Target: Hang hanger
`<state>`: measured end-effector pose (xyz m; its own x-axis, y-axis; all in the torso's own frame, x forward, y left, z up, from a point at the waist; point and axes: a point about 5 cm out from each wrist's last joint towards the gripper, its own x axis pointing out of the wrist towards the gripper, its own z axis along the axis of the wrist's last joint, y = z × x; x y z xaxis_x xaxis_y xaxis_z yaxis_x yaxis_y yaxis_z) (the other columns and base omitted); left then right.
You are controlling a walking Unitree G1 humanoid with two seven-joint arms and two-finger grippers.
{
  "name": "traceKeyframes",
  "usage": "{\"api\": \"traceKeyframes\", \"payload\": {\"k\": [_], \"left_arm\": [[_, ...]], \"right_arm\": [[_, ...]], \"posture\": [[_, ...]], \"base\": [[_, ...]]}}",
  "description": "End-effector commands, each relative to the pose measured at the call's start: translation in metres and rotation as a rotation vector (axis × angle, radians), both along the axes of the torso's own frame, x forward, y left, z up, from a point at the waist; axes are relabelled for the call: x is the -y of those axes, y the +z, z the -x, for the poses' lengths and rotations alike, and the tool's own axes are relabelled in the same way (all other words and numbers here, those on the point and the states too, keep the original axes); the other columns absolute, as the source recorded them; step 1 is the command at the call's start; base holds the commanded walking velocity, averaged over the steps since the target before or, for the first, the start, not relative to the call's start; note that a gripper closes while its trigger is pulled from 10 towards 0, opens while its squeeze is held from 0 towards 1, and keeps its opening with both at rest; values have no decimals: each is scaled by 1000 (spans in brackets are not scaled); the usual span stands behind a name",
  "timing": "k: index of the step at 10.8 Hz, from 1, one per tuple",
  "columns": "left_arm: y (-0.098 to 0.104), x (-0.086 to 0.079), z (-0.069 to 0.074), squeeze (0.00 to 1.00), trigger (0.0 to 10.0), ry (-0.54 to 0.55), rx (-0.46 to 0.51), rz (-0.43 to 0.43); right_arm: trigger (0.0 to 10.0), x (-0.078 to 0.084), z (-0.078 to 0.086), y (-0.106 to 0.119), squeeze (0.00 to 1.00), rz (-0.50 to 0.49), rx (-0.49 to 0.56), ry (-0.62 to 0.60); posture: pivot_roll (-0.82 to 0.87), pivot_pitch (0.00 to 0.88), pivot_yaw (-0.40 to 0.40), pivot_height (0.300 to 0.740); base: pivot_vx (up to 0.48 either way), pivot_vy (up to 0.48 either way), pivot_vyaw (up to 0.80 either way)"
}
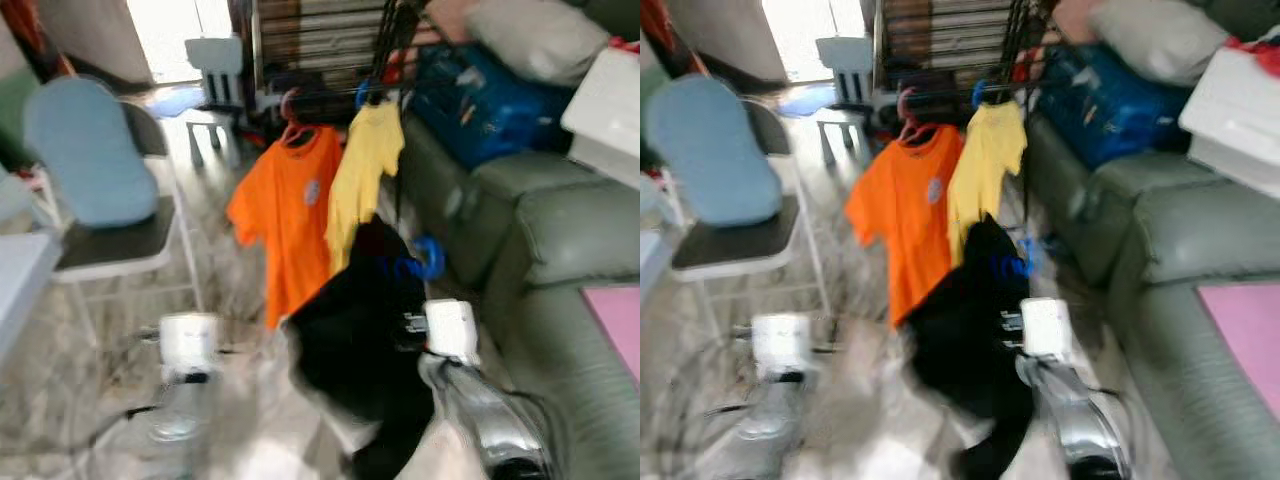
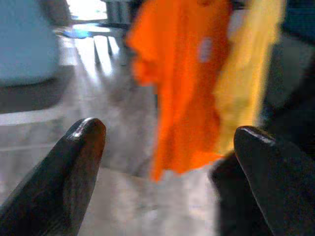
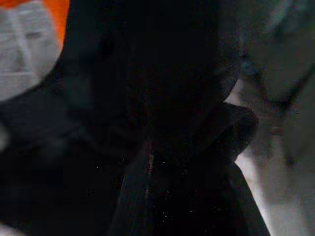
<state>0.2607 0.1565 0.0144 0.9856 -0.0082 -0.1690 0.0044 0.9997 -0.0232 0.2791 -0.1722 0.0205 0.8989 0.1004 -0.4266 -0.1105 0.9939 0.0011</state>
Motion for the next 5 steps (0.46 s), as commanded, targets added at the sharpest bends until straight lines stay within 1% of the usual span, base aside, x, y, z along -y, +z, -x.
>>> {"api": "traceKeyframes", "payload": {"k": [1, 3, 5], "left_arm": [[2, -14, -1, 0, 10000, 37, -5, -20], [3, -15, -2, 0, 10000, 45, -9, -15], [4, -18, -2, 0, 10000, 67, -10, -27]], "right_arm": [[10000, -8, -13, 19, 0, -19, 85, 12], [10000, -7, -16, 21, 0, -16, 93, 16], [10000, -5, -16, 24, 0, -14, 100, 15]], "posture": [[-149, 0, 61, 740], [-151, 0, 64, 740], [-151, 0, 73, 740]], "base": [[334, -341, 0], [358, -317, 0], [354, -298, 0]]}}
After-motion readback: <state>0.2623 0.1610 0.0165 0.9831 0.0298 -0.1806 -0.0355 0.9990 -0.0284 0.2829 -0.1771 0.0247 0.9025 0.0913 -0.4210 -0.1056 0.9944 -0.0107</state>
